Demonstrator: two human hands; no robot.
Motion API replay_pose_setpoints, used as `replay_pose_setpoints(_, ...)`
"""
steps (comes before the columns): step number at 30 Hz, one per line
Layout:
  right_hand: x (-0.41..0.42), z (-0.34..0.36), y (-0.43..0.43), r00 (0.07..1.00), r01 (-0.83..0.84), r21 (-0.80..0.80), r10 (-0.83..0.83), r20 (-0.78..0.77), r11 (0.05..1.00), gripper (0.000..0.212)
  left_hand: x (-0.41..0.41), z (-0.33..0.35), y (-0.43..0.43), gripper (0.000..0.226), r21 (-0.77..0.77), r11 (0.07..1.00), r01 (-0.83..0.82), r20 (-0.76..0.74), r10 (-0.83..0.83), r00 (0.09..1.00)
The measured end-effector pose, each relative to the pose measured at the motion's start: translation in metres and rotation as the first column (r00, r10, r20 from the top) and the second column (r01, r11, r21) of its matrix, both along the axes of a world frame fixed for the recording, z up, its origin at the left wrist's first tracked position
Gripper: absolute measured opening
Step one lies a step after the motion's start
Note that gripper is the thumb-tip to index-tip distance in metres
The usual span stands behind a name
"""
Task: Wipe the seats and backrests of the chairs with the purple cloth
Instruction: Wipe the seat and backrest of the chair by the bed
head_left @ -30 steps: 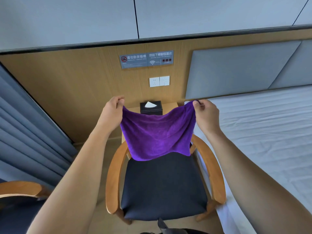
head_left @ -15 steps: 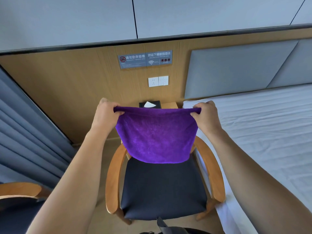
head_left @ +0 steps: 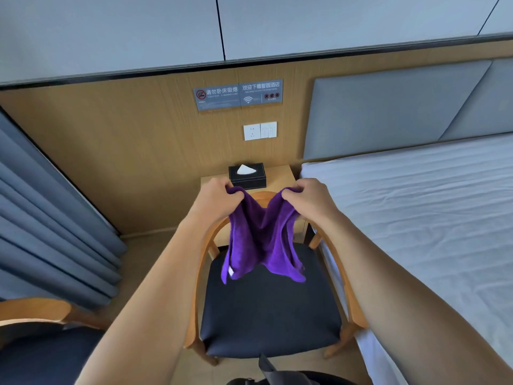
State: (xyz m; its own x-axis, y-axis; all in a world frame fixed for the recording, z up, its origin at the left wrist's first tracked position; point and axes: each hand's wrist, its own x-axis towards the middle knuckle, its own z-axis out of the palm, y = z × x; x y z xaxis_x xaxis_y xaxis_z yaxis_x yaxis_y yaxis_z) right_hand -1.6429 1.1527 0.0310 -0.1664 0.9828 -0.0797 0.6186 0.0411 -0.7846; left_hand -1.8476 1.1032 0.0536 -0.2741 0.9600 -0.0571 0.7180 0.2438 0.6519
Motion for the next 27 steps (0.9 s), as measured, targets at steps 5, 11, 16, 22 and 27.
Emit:
replay_pose_setpoints(5,-0.011,0.005,-0.006,0.966,-0.115,-0.145,0.076,-0.246,0.983,0.015,0.030,0.005,-0.001,0.014,-0.048,0.993,0.105,0.327,-0.084,0.941)
replay_pose_setpoints(11,-0.003,0.004,-0.009,0.936,-0.322,-0.092,0.303,-0.181,0.942,0.034,0.037,0.011,0.001,0.031,-0.076,0.972,0.222,0.668,-0.115,0.735)
replay_pose_setpoints(16,0.003,-0.006,-0.010,0.938,-0.297,0.039,0.299,-0.173,0.954,0.022,0.032,0.002,0.007,0.032,0.017,0.995,0.100,0.308,-0.100,0.946)
replay_pose_setpoints(22,0.001,-0.001,-0.007,0.934,-0.259,0.078,0.270,-0.233,0.963,0.030,0.018,-0.022,0.002,0.034,0.064,0.963,0.263,0.113,-0.269,0.956)
replay_pose_setpoints(27,-0.001,0.003,-0.001,0.932,-0.167,0.127,0.199,-0.304,0.978,0.034,0.017,-0.040,0.003,0.038,0.073,0.955,0.288,0.154,-0.296,0.943)
